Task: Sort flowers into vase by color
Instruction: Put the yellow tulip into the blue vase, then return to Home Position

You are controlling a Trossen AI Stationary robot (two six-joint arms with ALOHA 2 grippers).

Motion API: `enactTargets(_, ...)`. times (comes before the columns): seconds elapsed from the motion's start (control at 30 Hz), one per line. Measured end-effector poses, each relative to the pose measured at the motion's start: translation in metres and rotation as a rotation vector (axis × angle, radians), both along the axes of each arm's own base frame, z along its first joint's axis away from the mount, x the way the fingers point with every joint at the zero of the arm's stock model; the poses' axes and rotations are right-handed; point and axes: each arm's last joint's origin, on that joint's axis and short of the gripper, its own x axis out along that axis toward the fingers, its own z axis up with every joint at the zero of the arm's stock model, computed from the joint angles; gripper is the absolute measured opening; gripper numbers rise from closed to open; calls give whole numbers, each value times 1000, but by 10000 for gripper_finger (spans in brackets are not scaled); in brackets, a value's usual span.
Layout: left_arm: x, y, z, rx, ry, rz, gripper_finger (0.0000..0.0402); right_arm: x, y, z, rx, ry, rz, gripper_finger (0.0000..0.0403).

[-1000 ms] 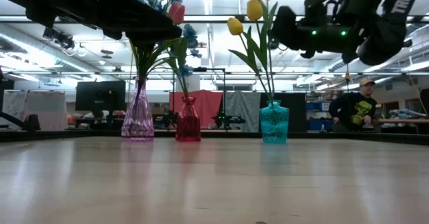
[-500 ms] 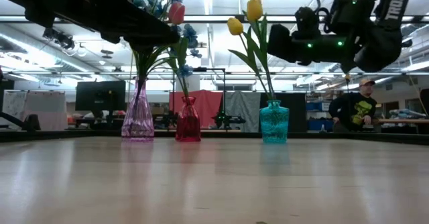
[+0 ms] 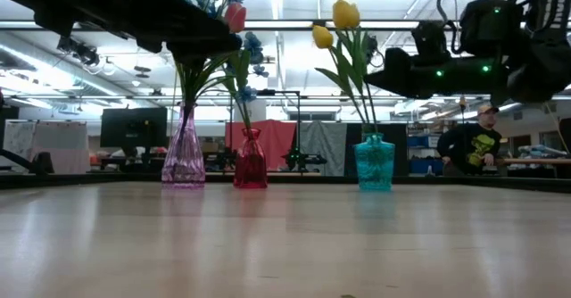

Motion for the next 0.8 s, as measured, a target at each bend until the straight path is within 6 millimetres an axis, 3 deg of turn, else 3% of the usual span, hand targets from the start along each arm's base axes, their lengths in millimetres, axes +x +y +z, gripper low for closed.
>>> enactTargets(0.2,0,0,1,-2,-7,0,163,-7,2,-8,11,39,0,25)
enactTargets(0.47,0,0,1,21,-10,-10,163,-20,6,-20,75,65,12,105)
enactTargets(0.57,0,-3,2,21,-21,-91,163,-26,12,-24,102,63,30,127)
enactTargets(0.8,-10,-1,19,10,-88,-145,163,-47,28,-13,99,-15,51,141)
